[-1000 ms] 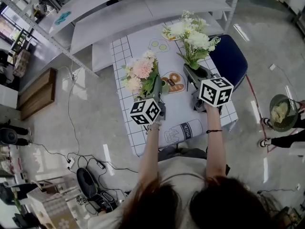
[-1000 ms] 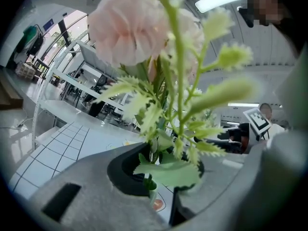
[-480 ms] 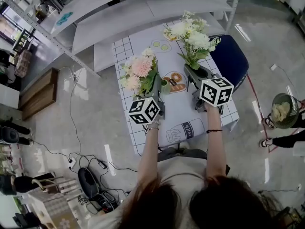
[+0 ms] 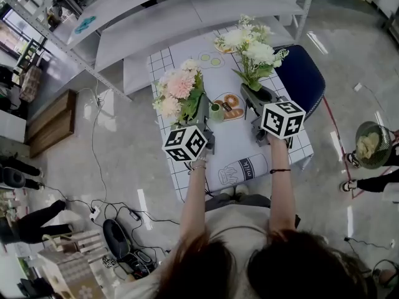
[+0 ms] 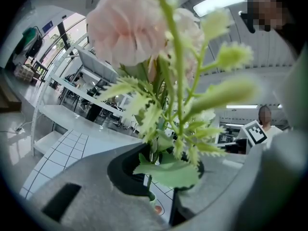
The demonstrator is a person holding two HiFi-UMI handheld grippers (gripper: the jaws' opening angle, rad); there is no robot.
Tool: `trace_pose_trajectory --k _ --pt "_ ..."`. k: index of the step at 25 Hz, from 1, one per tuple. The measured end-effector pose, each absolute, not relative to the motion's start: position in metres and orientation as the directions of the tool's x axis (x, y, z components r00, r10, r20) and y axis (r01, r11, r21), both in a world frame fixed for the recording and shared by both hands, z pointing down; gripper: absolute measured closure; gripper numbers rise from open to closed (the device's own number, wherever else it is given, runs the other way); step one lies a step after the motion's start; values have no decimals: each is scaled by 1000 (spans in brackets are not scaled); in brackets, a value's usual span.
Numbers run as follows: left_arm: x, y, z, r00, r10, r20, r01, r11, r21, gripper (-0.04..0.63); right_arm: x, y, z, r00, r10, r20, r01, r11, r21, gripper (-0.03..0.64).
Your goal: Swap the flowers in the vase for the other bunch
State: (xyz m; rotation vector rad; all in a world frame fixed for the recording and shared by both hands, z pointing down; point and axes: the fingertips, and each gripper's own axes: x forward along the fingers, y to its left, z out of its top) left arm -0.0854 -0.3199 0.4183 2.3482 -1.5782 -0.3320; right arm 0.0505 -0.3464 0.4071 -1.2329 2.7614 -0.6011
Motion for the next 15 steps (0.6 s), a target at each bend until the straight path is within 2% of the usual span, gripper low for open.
trace_pose_trajectory --k 15 --pt "-101 -314 386 368 -926 -78 -851 -370 373 529 46 -345 409 -677 -729 103 -702 598 -386 560"
